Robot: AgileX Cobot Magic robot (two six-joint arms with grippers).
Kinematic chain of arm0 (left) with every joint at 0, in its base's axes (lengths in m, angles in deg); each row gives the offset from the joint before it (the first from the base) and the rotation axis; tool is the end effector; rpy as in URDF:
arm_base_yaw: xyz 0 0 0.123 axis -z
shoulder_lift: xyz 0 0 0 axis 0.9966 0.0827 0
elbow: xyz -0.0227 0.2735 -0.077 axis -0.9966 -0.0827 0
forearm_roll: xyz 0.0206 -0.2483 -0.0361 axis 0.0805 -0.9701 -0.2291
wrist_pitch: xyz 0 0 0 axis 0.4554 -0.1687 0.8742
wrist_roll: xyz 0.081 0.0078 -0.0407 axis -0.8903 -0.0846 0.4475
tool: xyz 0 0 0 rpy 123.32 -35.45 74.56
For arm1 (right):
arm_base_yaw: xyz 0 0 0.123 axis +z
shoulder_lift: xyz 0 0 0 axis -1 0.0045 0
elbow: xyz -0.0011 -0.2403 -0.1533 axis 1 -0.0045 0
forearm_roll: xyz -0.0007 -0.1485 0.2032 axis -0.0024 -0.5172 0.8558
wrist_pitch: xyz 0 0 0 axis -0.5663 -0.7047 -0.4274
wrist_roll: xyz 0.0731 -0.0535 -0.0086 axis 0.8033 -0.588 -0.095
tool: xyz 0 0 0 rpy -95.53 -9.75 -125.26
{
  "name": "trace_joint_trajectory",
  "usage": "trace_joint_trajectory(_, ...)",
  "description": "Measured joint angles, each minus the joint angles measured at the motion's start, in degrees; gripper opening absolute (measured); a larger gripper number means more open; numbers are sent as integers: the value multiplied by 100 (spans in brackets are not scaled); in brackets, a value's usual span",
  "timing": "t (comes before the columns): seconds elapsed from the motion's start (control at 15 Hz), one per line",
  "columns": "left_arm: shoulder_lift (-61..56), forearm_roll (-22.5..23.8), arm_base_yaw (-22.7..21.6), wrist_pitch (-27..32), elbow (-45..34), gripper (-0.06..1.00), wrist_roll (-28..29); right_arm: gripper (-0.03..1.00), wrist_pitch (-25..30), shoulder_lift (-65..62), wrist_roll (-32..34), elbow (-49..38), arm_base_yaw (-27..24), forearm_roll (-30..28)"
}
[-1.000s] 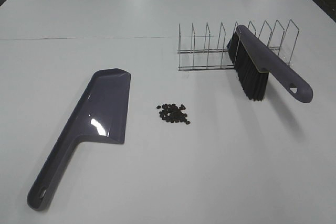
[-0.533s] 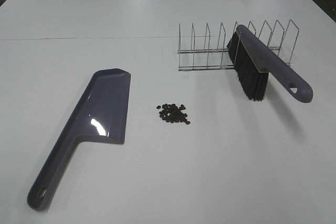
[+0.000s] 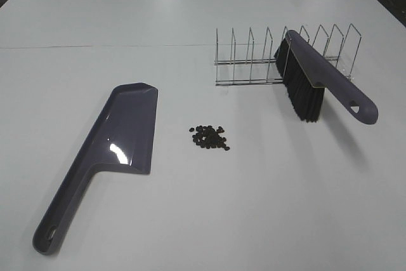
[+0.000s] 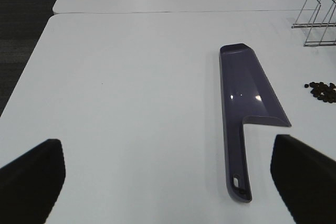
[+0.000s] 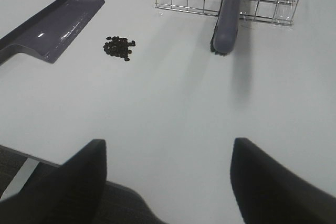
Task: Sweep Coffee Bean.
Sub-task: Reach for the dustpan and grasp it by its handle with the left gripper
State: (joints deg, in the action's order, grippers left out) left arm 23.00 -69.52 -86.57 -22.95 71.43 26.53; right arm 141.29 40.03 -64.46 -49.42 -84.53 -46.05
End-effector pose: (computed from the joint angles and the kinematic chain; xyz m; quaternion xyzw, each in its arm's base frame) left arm -0.0091 -0.0081 0.2813 0.0060 0.8497 -0.0350 0.5261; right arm -0.0058 0.0133 0.2629 -0.1173 0.8651 0.0655 0.4833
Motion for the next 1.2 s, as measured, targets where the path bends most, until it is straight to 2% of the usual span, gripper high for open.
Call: trace_joint_trajectory(1.2,40,0,0,0,0,99,34,60,0,0,0,0,0,0)
